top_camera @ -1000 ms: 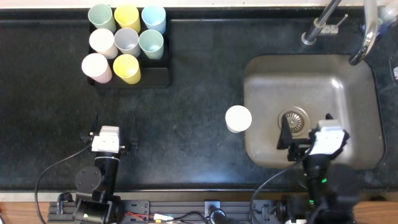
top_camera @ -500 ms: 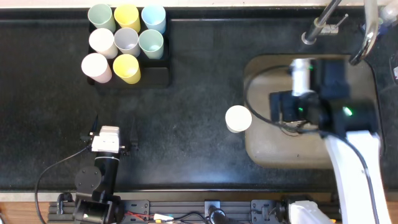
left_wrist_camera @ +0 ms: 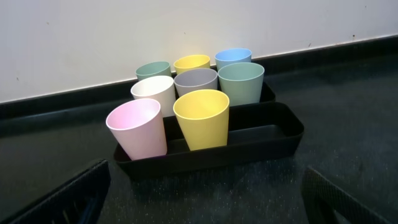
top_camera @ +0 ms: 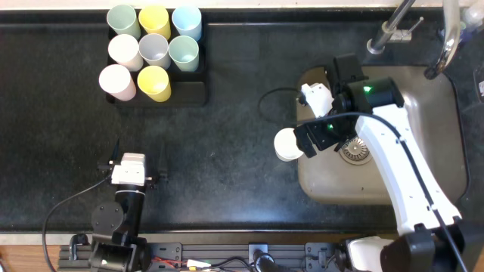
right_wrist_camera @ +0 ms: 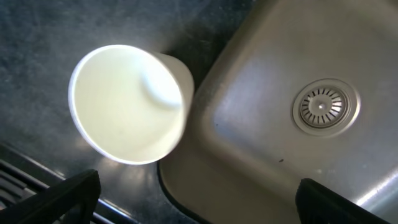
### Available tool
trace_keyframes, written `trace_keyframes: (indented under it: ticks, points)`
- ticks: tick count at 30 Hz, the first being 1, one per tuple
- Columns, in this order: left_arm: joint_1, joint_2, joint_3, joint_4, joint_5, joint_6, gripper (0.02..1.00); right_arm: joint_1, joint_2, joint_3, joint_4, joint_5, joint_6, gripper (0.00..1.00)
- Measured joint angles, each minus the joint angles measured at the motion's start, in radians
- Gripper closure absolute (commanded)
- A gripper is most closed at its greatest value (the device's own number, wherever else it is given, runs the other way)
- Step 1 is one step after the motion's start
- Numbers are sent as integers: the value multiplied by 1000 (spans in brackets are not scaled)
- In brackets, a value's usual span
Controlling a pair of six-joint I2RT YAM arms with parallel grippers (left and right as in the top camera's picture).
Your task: Store Cups
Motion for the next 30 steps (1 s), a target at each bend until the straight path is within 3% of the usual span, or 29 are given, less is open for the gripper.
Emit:
trace_keyframes:
  ticks: [22,26,27,28,29,30]
  points:
    - [0,0,0,0,0,0,20,-3,167,1,97,27,-27,1]
    - [0,0,0,0,0,0,18,-3,205,1,118,28,-29,49]
    - [0,0,0,0,0,0,18,-3,208,1,122,28,-29,145]
    - [0,0,0,0,0,0,20,-3,208,1,123,28,-30,327]
    - [0,0,0,0,0,0,20,-2,208,1,123,29,-28,954]
    - [0,0,0,0,0,0,20,0,208,5,122,29,-30,958]
